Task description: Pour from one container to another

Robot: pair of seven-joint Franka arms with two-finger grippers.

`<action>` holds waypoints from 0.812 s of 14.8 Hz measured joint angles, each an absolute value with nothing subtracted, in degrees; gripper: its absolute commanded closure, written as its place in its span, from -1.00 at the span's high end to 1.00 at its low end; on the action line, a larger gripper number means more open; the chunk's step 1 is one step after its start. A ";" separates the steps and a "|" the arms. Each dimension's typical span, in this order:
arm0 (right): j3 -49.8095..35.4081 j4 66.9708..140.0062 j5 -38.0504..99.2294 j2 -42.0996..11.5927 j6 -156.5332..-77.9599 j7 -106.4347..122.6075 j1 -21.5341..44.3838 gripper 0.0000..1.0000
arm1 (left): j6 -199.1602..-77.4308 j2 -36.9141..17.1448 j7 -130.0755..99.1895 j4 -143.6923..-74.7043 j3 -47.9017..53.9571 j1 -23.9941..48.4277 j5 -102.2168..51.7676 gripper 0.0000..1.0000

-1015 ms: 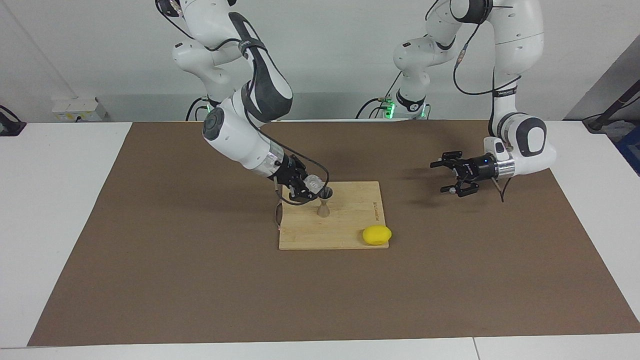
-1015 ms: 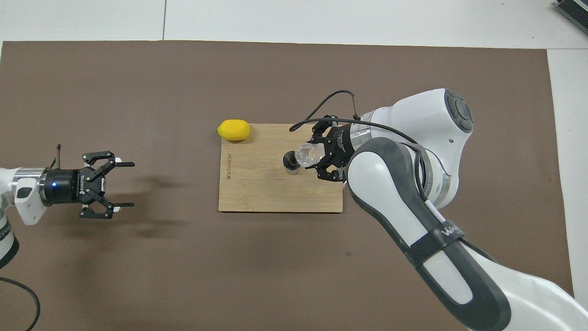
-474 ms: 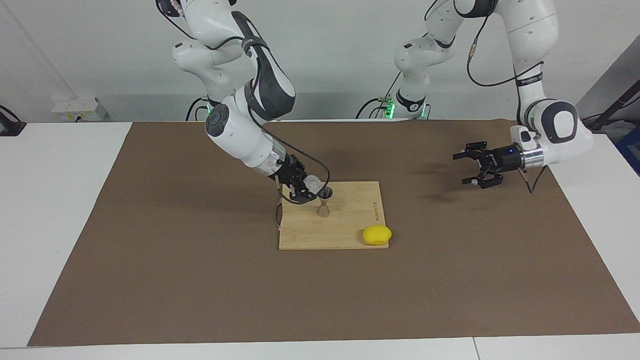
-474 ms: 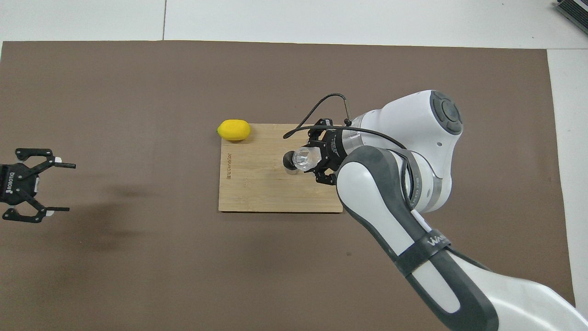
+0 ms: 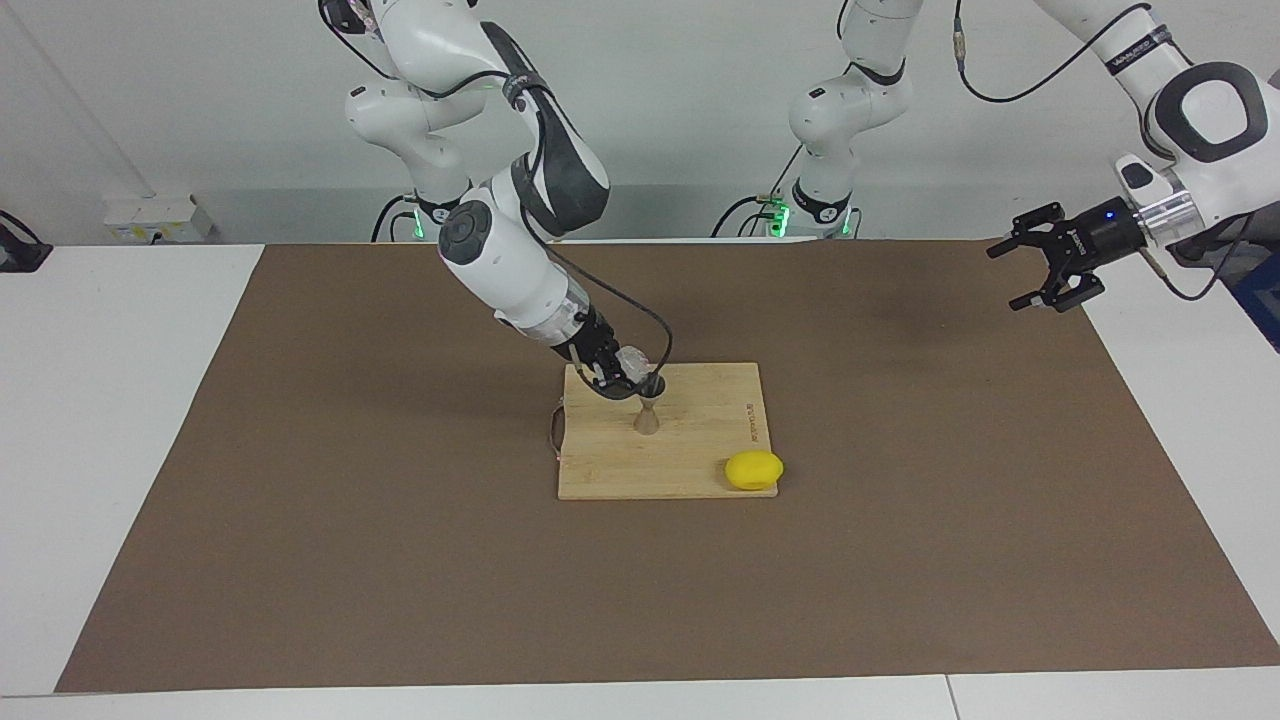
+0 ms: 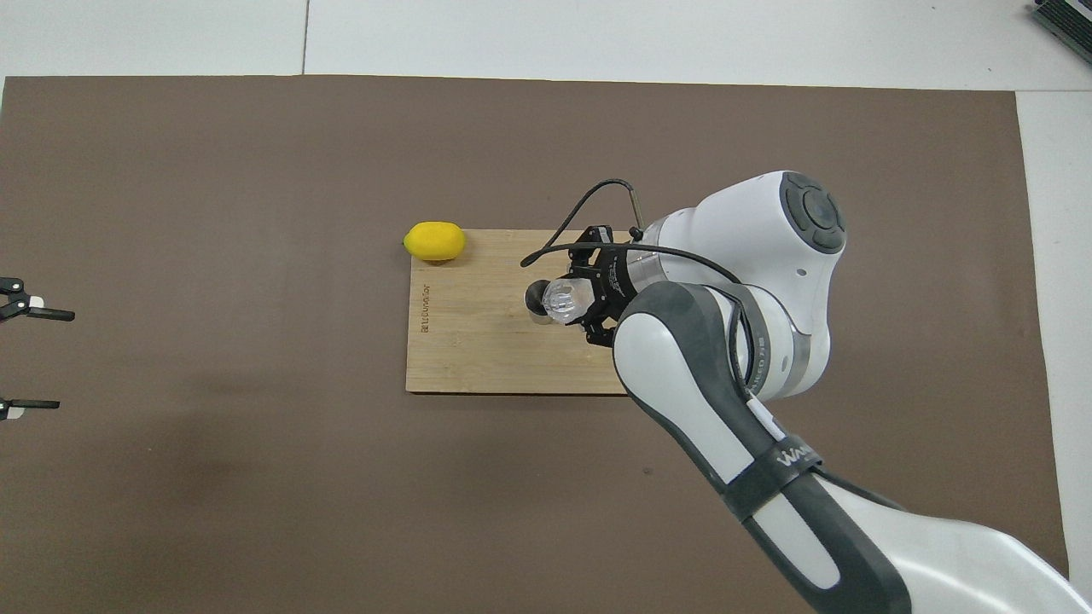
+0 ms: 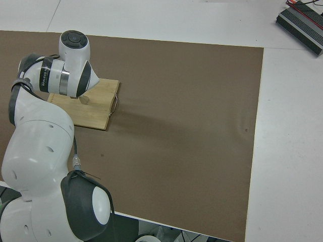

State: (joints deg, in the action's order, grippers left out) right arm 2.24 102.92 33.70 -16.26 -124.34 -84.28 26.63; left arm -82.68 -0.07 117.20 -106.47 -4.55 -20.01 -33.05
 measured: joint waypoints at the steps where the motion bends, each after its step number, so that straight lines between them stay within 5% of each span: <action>1: 2.24 102.92 33.58 -16.26 -124.34 -84.28 26.63 -1.00 | -82.69 1.20 113.95 -106.03 -4.46 -19.13 -31.13 1.00; 12: 2.25 102.79 29.32 -16.26 -124.34 -86.54 27.22 -1.00 | -83.51 10.13 63.60 -105.10 -2.11 -6.08 -13.31 1.00</action>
